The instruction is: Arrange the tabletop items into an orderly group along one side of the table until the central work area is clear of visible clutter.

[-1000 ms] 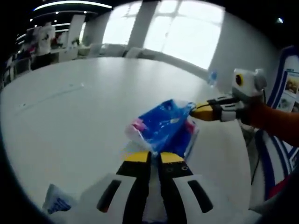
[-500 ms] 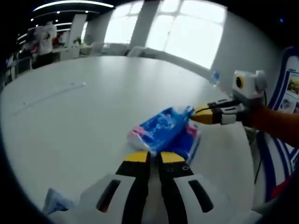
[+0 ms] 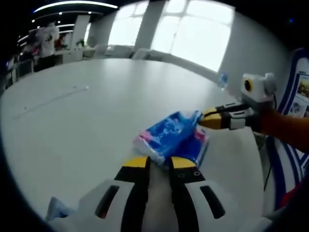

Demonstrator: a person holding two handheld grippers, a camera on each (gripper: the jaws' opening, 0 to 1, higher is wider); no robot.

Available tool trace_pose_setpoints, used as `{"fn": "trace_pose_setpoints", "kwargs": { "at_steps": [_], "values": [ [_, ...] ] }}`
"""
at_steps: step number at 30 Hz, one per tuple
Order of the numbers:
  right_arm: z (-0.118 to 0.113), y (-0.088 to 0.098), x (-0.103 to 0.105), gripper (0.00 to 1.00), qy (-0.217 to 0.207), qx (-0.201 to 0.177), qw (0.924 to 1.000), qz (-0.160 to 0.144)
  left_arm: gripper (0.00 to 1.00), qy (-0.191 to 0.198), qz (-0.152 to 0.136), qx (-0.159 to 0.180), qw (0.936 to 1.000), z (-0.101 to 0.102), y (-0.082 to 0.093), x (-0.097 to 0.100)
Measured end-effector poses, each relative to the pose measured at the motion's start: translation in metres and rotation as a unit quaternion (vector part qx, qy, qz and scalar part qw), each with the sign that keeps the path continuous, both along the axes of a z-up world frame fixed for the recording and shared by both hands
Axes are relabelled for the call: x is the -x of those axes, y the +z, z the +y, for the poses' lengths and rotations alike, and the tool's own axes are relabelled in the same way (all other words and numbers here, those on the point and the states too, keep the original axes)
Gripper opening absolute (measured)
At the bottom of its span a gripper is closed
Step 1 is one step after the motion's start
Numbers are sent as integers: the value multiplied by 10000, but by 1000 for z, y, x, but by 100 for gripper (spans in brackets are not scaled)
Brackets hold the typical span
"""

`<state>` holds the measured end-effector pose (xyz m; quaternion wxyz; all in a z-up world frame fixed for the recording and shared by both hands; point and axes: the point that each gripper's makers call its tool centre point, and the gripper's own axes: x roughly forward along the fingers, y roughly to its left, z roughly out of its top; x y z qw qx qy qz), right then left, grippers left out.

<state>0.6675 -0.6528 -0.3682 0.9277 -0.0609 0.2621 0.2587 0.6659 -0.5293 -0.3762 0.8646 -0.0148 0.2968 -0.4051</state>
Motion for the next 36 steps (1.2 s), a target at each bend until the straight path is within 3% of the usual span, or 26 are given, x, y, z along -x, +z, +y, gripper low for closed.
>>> {"fn": "trace_pose_setpoints", "kwargs": {
  "at_steps": [6,17,28,36],
  "values": [
    [-3,2,1,11,-68,-21,10000,-22,24,88,63,-83,9999,5,-2,-1],
    [-11,6,5,12,-168,-58,9998,-66,31,176,145,-137,9996,12,1,1],
    [-19,22,13,14,-316,-139,9991,-245,37,174,-89,-93,9998,24,26,5],
    [-15,51,18,18,-342,-223,9977,-539,39,50,-288,-32,9996,34,49,15]
  ]
}}
